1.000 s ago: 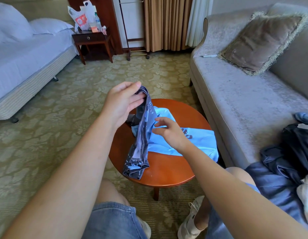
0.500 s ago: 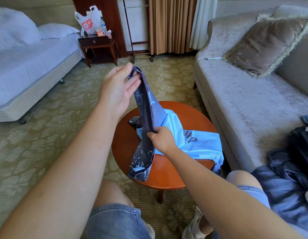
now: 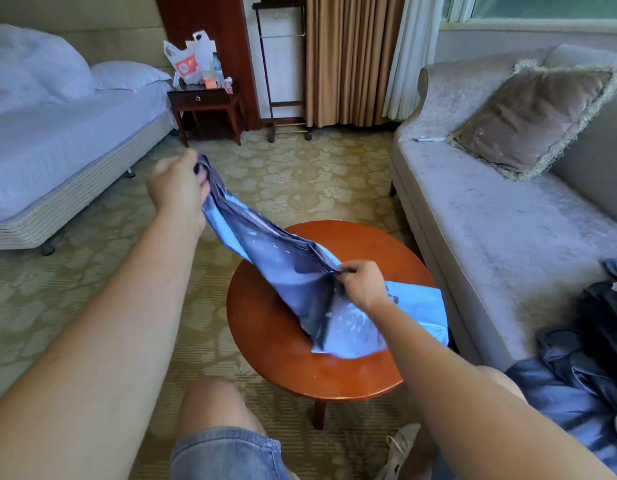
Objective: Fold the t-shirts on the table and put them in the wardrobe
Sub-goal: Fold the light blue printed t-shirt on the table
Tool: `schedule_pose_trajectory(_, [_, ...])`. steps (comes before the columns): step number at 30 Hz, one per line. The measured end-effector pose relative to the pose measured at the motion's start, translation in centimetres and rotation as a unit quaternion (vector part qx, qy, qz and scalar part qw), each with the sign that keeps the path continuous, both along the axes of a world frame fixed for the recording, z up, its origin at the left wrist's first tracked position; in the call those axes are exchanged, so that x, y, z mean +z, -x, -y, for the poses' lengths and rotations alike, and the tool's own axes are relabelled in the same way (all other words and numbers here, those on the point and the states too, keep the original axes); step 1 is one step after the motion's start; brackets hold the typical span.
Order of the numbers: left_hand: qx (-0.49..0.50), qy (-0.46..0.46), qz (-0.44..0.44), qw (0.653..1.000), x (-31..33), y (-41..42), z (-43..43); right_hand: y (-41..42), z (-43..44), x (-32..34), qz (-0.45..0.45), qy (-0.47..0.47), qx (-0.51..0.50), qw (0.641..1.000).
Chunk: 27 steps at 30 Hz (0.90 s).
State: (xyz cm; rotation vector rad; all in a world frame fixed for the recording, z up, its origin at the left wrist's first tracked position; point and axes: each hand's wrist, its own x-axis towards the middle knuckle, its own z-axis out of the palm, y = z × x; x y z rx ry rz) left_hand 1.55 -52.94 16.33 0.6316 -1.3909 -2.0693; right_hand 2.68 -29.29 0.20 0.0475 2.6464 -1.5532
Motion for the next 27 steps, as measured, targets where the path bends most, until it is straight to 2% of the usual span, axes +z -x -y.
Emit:
schedule_pose_trajectory(3, [-0.081,0.189,0.116,0.972,-1.9,-0.3,-1.1,1.3,-0.2,3.7,-0.065,0.035,0.003,0.997])
schedule_pose_trajectory(5, [-0.187,0.315,0.154,0.918,-3.2,-0.7,-2.6,2.0,-0.3,6.1,-0.093,0.002,0.032,0.995])
schedule_pose_trajectory(7, [-0.313,0.410,0.153,0.843,-4.1,-1.3,-4.6,2.1,-0.5,8.0,-0.099,-0.041,0.065,0.992])
schedule_pose_trajectory(10, [-0.480,0.421,0.161,0.752,-5.1,-1.8,-7.2,1.2,-1.1,9.8,-0.095,-0.045,0.100,0.989])
schedule_pose_trajectory(13, [-0.524,0.460,0.173,0.696,-5.9,-1.6,-8.3,0.3,-1.9,10.1,-0.074,-0.032,0.111,0.991])
schedule_pose_trajectory(16, [-0.500,0.474,0.172,0.704,-6.4,-1.1,-8.2,-0.1,-2.8,9.6,-0.042,0.016,0.126,0.991])
schedule_pose_trajectory(20, [-0.500,0.400,0.167,0.750,-6.8,-1.3,-7.9,-0.3,-4.7,8.2,0.008,0.035,0.145,0.989])
schedule_pose_trajectory(25, [-0.419,0.292,0.171,0.842,-8.3,-0.8,-7.1,-0.6,-7.1,5.3,0.090,-0.003,0.153,0.984])
schedule_pose_trajectory(27, [-0.376,0.281,0.176,0.865,-8.8,-0.5,-6.8,-0.7,-7.8,4.5,0.104,-0.013,0.148,0.983])
